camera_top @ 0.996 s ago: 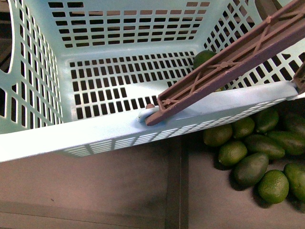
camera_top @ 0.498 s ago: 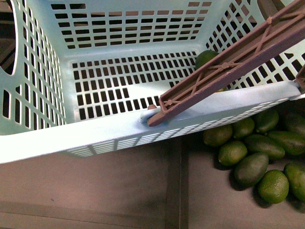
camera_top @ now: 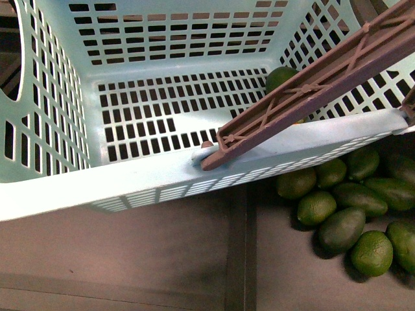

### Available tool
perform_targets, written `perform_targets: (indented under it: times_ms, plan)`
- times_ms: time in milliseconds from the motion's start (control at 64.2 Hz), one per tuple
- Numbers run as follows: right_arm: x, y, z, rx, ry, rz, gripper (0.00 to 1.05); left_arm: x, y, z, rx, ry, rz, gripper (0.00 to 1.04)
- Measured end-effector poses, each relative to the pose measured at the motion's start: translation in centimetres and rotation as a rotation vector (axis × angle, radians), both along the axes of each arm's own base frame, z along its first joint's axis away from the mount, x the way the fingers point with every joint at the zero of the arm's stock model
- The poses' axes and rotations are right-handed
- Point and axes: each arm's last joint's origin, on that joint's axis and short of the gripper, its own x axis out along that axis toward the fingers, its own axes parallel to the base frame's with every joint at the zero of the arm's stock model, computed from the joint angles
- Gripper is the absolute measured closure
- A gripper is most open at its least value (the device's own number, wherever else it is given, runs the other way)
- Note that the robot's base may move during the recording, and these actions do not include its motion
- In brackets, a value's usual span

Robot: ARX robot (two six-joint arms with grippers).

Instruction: Pick mango and avocado into basket

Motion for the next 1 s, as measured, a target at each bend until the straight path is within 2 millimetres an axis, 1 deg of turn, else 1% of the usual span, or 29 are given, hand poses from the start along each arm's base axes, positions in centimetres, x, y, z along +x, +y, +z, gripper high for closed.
perform_targets:
  times_ms: [16, 31, 47, 78, 93, 125, 140, 156, 187, 202, 358, 374, 389, 405, 436, 452, 498, 576, 996]
  plan:
    - [0.0, 0.0, 0.0, 0.0, 0.0, 0.0, 0.91, 0.0, 0.0, 0.0, 0.0, 0.0, 0.0, 0.91]
    - [0.0, 0.0, 0.0, 0.0, 0.0, 0.0, 0.86, 0.01, 0.01, 0.0, 0.0, 0.0, 0.001, 0.91]
    - [0.0, 0.0, 0.0, 0.0, 0.0, 0.0, 0.85, 0.01, 0.01, 0.0, 0.0, 0.0, 0.001, 0.91]
    - [0.0, 0.0, 0.0, 0.0, 0.0, 0.0, 0.8, 0.01, 0.01, 0.0, 0.0, 0.0, 0.001, 0.91]
    - [0.0, 0.0, 0.0, 0.0, 0.0, 0.0, 0.76, 0.01, 0.01, 0.0, 0.0, 0.0, 0.001, 0.91]
    - [0.0, 0.0, 0.0, 0.0, 0.0, 0.0, 0.71, 0.01, 0.01, 0.0, 0.0, 0.0, 0.001, 0.91]
    - [0.0, 0.0, 0.0, 0.0, 0.0, 0.0, 0.7, 0.01, 0.01, 0.0, 0.0, 0.0, 0.001, 0.91]
    - [0.0, 0.0, 0.0, 0.0, 0.0, 0.0, 0.66, 0.01, 0.01, 0.0, 0.0, 0.0, 0.001, 0.91]
    - [0.0, 0.0, 0.0, 0.0, 0.0, 0.0, 0.6, 0.0, 0.0, 0.0, -0.001, 0.001, 0.0, 0.91]
    - [0.0, 0.0, 0.0, 0.0, 0.0, 0.0, 0.6, 0.0, 0.0, 0.0, -0.001, 0.001, 0.0, 0.91]
    - [0.0, 0.0, 0.0, 0.0, 0.0, 0.0, 0.33, 0.01, 0.01, 0.0, -0.001, 0.001, 0.001, 0.91]
    - [0.0, 0.0, 0.0, 0.0, 0.0, 0.0, 0.29, 0.01, 0.01, 0.0, -0.001, 0.001, 0.001, 0.91]
    - [0.0, 0.0, 0.0, 0.0, 0.0, 0.0, 0.28, 0.01, 0.01, 0.0, -0.001, 0.001, 0.001, 0.91]
    - [0.0, 0.0, 0.0, 0.0, 0.0, 0.0, 0.25, 0.01, 0.01, 0.0, -0.001, 0.001, 0.001, 0.91]
    - [0.0, 0.0, 0.0, 0.0, 0.0, 0.0, 0.21, 0.01, 0.01, 0.0, -0.001, 0.001, 0.001, 0.91]
    - [0.0, 0.0, 0.0, 0.0, 0.0, 0.0, 0.16, 0.01, 0.01, 0.0, -0.001, 0.001, 0.001, 0.91]
    - [0.0, 0.0, 0.0, 0.0, 0.0, 0.0, 0.07, 0.0, 0.0, 0.0, -0.001, 0.001, 0.0, 0.91]
    - [0.0, 0.0, 0.0, 0.0, 0.0, 0.0, 0.09, 0.0, 0.0, 0.0, -0.001, 0.001, 0.0, 0.91]
    - [0.0, 0.0, 0.0, 0.0, 0.0, 0.0, 0.09, 0.0, 0.0, 0.0, -0.001, 0.001, 0.0, 0.91]
